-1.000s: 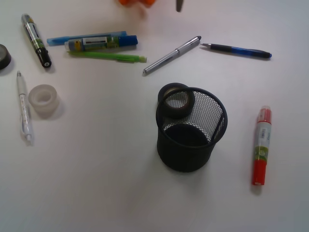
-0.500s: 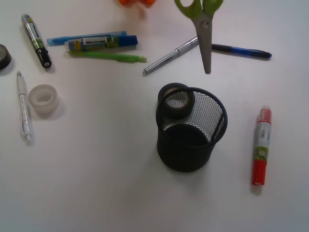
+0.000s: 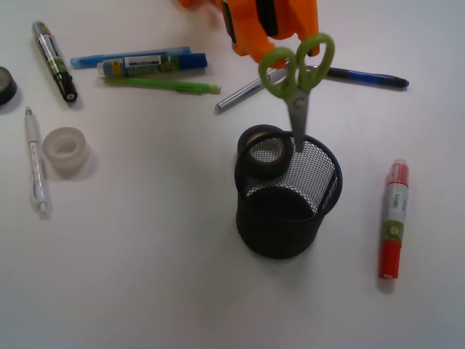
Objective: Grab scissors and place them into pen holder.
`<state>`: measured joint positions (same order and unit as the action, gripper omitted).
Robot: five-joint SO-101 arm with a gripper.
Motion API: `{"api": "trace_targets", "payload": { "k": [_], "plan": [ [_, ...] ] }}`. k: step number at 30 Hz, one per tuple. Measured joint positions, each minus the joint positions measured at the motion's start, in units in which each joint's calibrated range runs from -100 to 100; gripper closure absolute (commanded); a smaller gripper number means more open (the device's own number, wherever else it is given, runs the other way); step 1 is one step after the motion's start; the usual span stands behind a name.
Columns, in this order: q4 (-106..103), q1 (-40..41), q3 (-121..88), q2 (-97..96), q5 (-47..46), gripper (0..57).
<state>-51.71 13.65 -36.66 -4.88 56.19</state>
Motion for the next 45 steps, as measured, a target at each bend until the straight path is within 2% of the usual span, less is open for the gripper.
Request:
{"api": "trace_targets", "payload": {
  "k": [18, 23, 27, 32, 41, 45],
  "plan": [
    [-0.35, 1.11, 0.09, 0.00, -0.05, 21.7],
    [-0.35, 1.18, -0.54, 0.52, -3.03, 21.5],
    [4.84, 1.04, -17.07, 11.50, -6.15, 21.4],
    [27.99, -1.04, -37.38, 37.54, -11.38, 21.6],
    [103.07, -3.33, -33.60, 91.72, -17.83, 21.7],
    [125.62, -5.48, -33.69, 102.09, -18.71, 21.8]
  ]
}}
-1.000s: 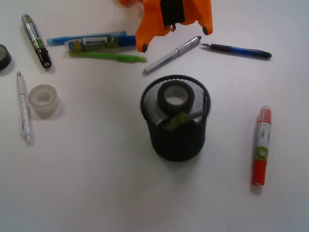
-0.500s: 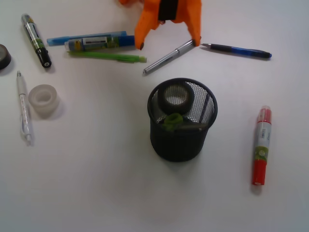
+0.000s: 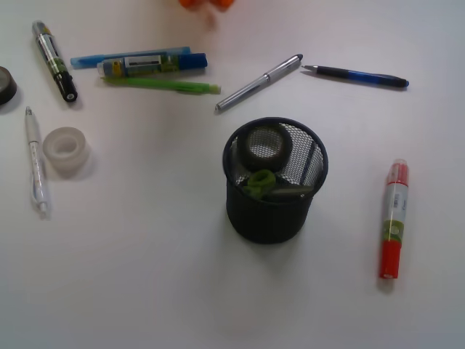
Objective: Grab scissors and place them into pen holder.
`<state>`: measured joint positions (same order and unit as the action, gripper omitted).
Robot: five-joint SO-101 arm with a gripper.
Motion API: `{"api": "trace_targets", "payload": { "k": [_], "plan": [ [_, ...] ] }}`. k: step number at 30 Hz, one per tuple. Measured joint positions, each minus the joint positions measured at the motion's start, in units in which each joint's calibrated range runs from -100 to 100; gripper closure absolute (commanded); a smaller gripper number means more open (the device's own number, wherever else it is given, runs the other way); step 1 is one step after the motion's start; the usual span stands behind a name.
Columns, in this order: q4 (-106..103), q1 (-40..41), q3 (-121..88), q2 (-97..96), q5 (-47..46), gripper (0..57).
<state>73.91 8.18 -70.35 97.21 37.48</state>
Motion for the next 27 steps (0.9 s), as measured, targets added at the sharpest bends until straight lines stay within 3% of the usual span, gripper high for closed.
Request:
{"api": "trace_targets", "payload": {
  "k": [3, 8, 10, 11, 19, 27],
  "plan": [
    [10.54, -1.70, 0.63, 0.17, -0.68, 24.3],
    [18.83, -12.65, 2.07, 2.00, -5.08, 46.1],
    [17.45, -11.84, 2.07, 1.92, -7.72, 55.7],
    [16.41, -12.13, 2.07, 2.00, -8.89, 57.5],
    [4.49, 2.52, -3.14, 1.74, -20.17, 57.2],
    [-11.23, 4.66, -23.18, 1.66, -33.31, 57.2]
  ]
}}
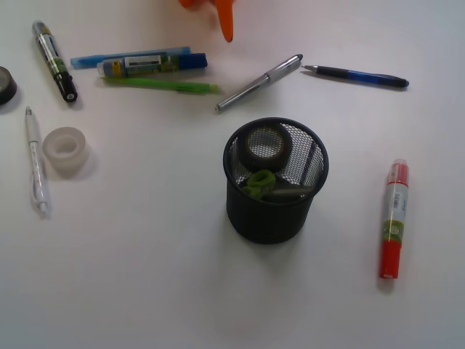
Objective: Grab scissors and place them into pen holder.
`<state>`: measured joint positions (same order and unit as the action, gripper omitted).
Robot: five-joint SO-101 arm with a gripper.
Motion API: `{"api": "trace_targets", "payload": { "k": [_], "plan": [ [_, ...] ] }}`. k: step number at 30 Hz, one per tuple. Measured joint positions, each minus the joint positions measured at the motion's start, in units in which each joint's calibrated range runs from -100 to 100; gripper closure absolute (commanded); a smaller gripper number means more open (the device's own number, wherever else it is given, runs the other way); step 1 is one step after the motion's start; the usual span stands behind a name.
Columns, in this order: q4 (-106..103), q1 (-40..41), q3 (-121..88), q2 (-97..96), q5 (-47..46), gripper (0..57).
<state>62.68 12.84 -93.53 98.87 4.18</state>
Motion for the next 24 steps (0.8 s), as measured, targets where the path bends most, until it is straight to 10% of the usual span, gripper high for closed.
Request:
{"api": "trace_targets", "payload": {
  "k": [24],
  "plan": [
    [-1.99, -5.25, -3.41, 0.00, -2.20, 57.2]
  ]
}}
